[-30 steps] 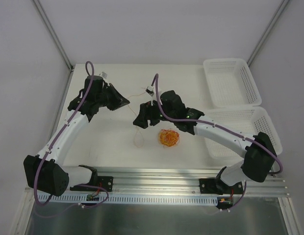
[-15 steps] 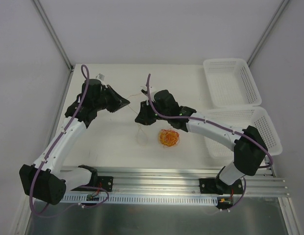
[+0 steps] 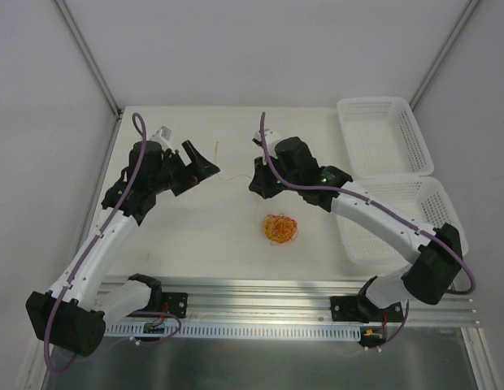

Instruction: Untangle the cables

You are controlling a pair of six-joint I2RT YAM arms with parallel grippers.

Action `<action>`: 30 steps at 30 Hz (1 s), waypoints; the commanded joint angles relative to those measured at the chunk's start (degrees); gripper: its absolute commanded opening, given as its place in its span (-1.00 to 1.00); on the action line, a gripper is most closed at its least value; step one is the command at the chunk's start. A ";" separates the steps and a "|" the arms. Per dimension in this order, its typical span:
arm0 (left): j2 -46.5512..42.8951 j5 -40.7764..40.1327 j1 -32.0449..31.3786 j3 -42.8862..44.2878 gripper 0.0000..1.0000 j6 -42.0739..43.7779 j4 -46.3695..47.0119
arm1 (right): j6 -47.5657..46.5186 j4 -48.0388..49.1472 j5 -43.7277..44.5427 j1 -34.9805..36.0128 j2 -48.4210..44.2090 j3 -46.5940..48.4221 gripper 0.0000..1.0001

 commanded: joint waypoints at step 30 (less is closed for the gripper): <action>-7.67 5.78 -0.47 -19.97 0.98 16.34 3.97 | -14.21 -6.33 11.59 -51.98 14.05 27.06 -0.99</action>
